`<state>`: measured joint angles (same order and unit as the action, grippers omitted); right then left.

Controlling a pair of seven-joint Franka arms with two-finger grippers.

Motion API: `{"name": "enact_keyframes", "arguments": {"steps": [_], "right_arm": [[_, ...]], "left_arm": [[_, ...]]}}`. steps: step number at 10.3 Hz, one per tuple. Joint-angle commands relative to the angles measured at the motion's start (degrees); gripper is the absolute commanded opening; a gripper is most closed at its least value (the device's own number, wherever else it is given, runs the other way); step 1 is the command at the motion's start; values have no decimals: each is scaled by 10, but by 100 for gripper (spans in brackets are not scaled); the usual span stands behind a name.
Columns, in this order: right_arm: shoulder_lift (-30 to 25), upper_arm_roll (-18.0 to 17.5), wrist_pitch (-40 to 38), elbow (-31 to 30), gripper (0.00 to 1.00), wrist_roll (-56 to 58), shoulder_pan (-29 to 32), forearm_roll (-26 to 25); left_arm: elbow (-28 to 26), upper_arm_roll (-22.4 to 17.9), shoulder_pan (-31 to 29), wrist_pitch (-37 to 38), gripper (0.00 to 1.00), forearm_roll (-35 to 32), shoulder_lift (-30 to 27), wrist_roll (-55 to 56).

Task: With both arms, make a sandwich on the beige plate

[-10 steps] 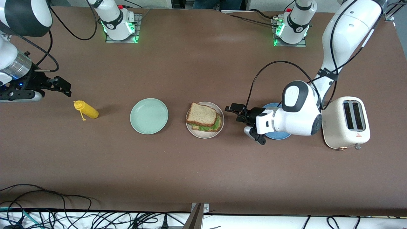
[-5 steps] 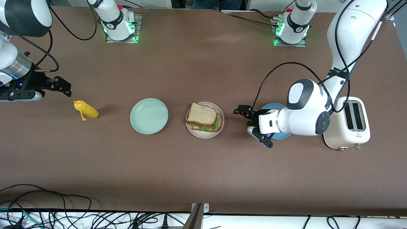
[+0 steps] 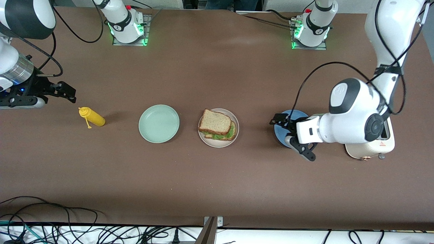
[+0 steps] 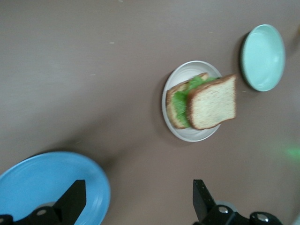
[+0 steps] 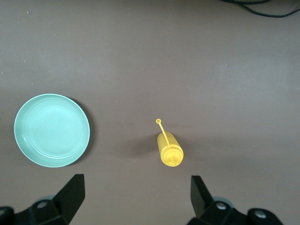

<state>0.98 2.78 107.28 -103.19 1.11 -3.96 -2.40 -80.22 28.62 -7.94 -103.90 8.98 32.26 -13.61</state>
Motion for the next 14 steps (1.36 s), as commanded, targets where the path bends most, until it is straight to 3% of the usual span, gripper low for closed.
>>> {"name": "enact_keyframes", "arguments": {"steps": [1,3,5,7,9,11,14], "right_arm": [[1,-3,-9,8,100,8,4,1],[1,-3,-9,8,100,8,4,1],[1,-3,-9,8,100,8,4,1],[1,-3,-9,8,100,8,4,1],[1,-3,-9,7,100,8,4,1],[1,-3,-8,8,100,8,4,1],[2,-2,-9,8,100,8,4,1]], "left_arm": [[-37,-72,53,31,100,-31,-107,53],[-83,-156,101,40,100,-31,-186,63],[-109,-200,103,78,100,-37,-245,73],[-116,-201,100,157,100,-98,-296,135],[-114,-197,95,167,100,-119,-327,166],[-114,-196,73,181,100,-110,-358,165],[-100,-184,34,186,100,-84,-355,167]]}}
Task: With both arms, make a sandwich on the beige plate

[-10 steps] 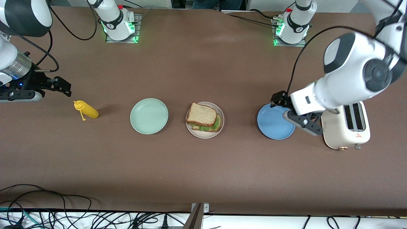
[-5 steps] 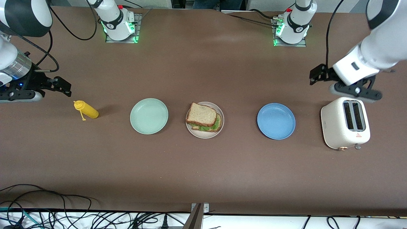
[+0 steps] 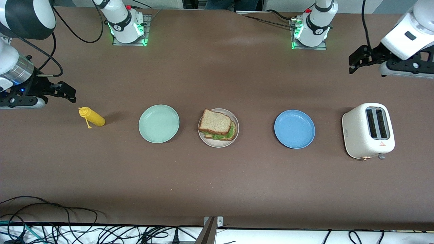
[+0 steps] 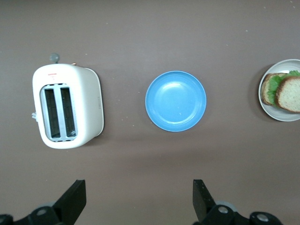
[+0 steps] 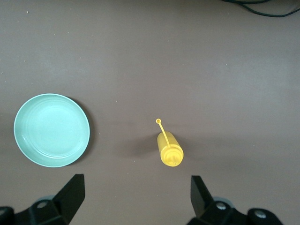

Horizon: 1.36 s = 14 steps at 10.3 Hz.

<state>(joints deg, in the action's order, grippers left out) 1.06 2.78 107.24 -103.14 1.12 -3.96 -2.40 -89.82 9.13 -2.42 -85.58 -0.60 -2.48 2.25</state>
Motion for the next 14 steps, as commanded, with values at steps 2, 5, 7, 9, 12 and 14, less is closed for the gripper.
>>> {"name": "enact_keyframes", "arguments": {"steps": [2,5,7,9,12,14], "right_arm": [[1,-2,-8,8,100,8,4,1],[1,-2,-9,8,100,8,4,1],[1,-2,-8,8,100,8,4,1],[1,-2,-8,8,100,8,4,1],[1,-2,-12,8,100,7,4,2],[0,-2,-23,10,100,2,4,13]], "left_arm": [[3,12,-22,29,100,13,-15,9],[45,9,-16,79,100,25,-12,13],[46,10,-21,79,100,40,-6,24],[44,11,-16,79,100,42,-1,30],[45,13,-12,79,100,37,15,58],[46,15,-13,79,100,37,14,61]]}}
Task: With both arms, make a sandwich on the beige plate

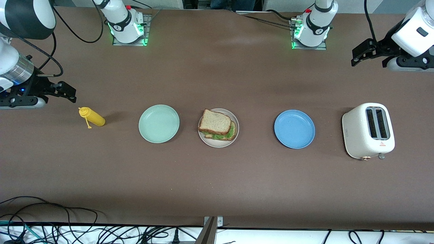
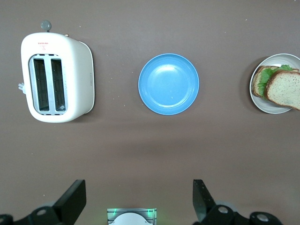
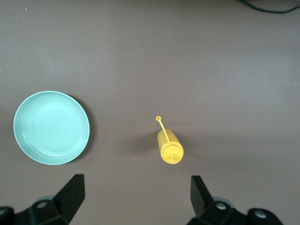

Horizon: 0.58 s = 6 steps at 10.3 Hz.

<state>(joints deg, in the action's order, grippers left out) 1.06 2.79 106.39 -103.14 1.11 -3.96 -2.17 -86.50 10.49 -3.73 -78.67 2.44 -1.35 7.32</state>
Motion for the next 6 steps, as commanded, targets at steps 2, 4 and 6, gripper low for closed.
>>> {"name": "enact_keyframes", "arguments": {"steps": [2,4,6], "right_arm": [[1,-2,-14,10,100,0,6,30],[1,-4,-14,13,100,2,3,30],[1,-4,-14,13,100,2,2,30]], "left_arm": [[14,1,0,10,100,7,2,2],[15,1,0,10,100,11,9,-3],[15,1,0,10,100,12,16,-31]]}}
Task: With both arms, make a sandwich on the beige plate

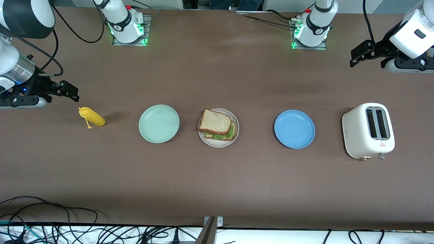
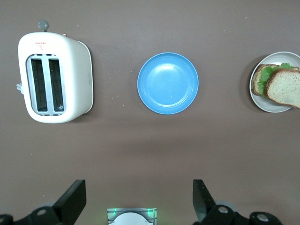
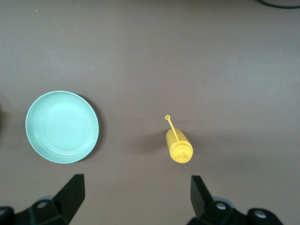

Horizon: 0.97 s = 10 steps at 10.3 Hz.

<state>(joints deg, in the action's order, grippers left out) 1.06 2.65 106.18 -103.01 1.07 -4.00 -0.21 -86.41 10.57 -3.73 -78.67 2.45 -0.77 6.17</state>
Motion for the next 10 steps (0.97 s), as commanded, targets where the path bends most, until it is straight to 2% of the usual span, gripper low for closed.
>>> {"name": "enact_keyframes", "arguments": {"steps": [1,10], "right_arm": [[1,-4,-12,11,100,3,2,10],[5,-3,-12,11,100,9,4,11]], "left_arm": [[14,0,-3,10,100,11,9,-22],[10,1,-1,6,100,6,0,-26]]}}
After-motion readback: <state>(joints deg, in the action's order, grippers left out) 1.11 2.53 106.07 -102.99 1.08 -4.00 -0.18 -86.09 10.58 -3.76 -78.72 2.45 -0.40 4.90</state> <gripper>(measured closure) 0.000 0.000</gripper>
